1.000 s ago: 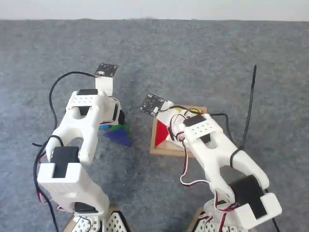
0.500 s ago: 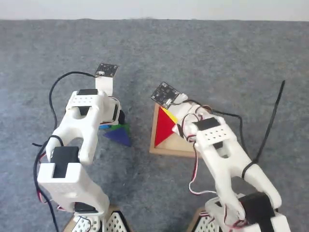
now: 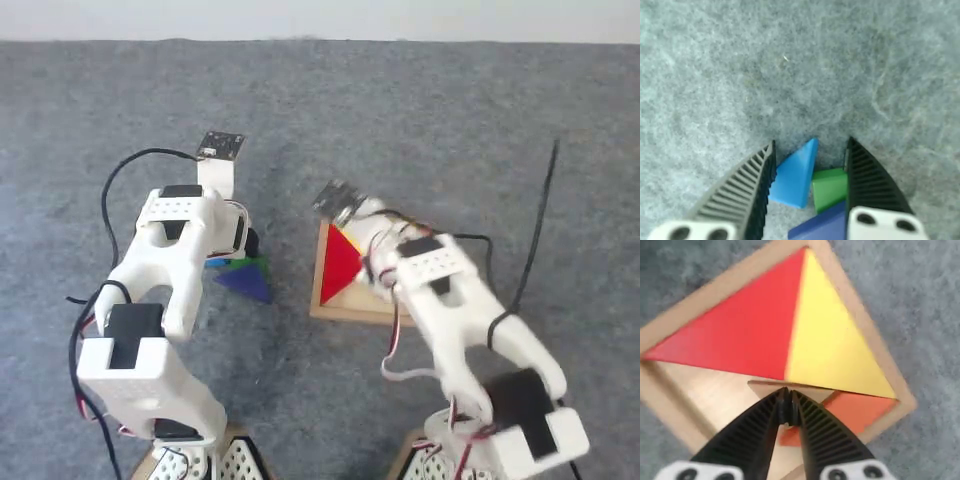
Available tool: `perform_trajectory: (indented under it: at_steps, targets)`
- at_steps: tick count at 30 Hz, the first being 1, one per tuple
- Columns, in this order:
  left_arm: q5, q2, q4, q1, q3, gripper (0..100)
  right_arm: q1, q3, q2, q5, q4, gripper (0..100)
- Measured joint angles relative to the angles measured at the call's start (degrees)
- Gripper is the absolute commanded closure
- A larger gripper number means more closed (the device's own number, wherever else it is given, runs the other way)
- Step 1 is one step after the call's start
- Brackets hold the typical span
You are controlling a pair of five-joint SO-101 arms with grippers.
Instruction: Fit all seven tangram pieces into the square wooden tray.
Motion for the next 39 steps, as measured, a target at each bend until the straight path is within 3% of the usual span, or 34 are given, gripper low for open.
perform_trajectory:
  at_steps: [6, 14, 24, 31, 39]
  targets:
    - [0.0, 0.0, 0.0, 0.0, 0.0, 79, -8.7, 7.56, -9.41, -0.53, 4.13, 99.1]
    - [0.0, 0.0, -0.09, 0.0, 0.0, 79, -6.51, 9.49, -20.84, -2.99, 2.99, 99.1]
    - [0.0, 0.0, -0.09, 0.0, 0.0, 79, -6.33, 8.35, -8.79, -1.93, -2.2, 99.1]
    - [0.0, 0.0, -0.09, 0.0, 0.0, 79, -1.14, 7.38, -6.33, -1.14, -2.46, 99.1]
    - [0.0, 0.0, -0.09, 0.0, 0.0, 79, -0.79, 6.51, -6.33, -1.05, 3.52, 99.1]
